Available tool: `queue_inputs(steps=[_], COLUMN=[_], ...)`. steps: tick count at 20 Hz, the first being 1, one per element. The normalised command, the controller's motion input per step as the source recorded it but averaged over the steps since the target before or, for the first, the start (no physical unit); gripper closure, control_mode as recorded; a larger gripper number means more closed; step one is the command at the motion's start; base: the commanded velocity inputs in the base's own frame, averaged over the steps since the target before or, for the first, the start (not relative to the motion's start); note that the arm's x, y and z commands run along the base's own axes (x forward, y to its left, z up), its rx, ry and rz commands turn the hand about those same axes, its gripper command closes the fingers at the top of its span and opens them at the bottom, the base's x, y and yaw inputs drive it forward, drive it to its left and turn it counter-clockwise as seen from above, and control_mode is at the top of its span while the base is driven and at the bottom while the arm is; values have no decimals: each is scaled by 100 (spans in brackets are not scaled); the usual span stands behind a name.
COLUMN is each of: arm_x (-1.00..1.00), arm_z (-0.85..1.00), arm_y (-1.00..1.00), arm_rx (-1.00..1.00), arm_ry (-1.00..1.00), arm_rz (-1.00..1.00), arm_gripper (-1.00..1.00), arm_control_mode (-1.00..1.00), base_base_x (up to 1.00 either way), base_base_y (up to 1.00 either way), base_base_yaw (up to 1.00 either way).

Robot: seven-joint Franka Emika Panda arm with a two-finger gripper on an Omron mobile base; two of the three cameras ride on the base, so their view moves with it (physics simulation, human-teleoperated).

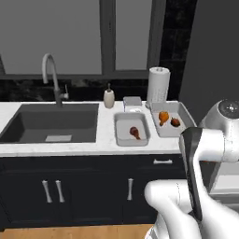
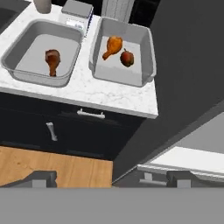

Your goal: Place one bell pepper and one chicken drumstick in each tupperware on the nearby counter, to pack two identical lunches.

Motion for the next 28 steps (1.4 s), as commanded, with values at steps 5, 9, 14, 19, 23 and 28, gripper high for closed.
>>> queue_inputs(steps=[5, 9, 14, 19, 23, 28], arm_x=[0, 0, 0, 0, 0, 0], arm_z=[0, 0, 0, 0, 0, 0], arm_y=[0, 0, 0, 0, 0, 0], arm_rx=[0, 0, 0, 0, 0, 0], arm_ry=[0, 0, 0, 0, 0, 0], arm_rz=[0, 0, 0, 0, 0, 0], arm_gripper=[-100, -100, -100, -100, -100, -100], arm_control_mode=[100, 100, 100, 100, 100, 100], base_base_x=[-100, -53, 34, 57, 58, 60], base_base_y=[-97, -100, -86, -55, -58, -48], base_base_yaw=[1, 0, 12, 6, -5, -25])
